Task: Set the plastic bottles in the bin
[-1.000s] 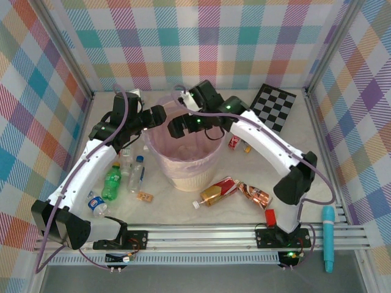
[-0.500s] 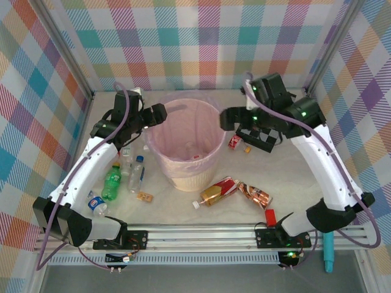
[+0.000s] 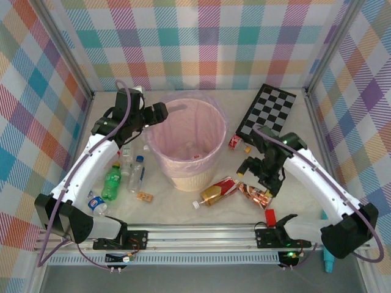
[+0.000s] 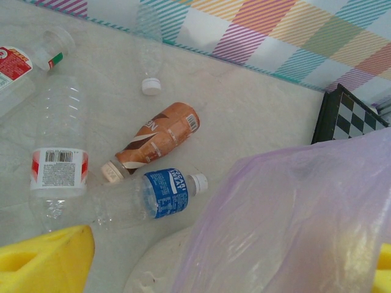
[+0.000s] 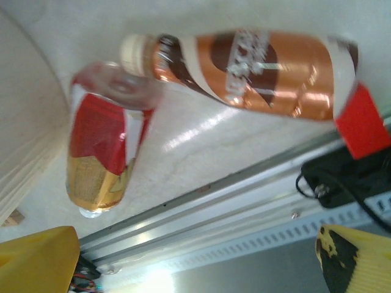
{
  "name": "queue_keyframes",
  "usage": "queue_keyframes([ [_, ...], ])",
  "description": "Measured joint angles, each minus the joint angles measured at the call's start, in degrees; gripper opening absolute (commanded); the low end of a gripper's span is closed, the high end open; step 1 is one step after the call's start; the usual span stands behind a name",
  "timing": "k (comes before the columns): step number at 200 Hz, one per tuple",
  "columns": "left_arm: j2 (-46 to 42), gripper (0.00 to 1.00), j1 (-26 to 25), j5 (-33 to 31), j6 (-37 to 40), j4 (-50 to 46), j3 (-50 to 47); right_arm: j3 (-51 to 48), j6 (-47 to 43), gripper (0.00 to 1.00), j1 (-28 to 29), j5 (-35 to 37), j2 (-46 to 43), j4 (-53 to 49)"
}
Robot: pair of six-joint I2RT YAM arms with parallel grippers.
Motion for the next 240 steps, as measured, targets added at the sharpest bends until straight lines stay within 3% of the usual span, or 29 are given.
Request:
queue_keyframes([
  [49,-0.2,0.85,0.1,1.7,1.0,1.0,-0.3,-12.3,23.6,0.94,1.0,0.0,-7.4,3.6],
  [82,-0.2,0.86,0.3,2.9,1.1,1.1,-0.3,-16.5,32.8,0.94,1.0,3.4,-7.3,7.9],
  [136,-0.2,0.86,0.5,3.7,1.3,1.2,-0.3,-21.1,38.7,0.92,0.8,9.8,2.1,21.3],
  [192,-0.2,0.86,1.1,4.8,1.5,1.2,-0.5,-25.6,42.6,0.85,0.4,12.9,12.5,36.0],
  [240,-0.2,0.86,1.2,4.8,1.5,1.1,-0.5,-22.4,43.0,0.75,0.1,14.0,17.1,35.7],
])
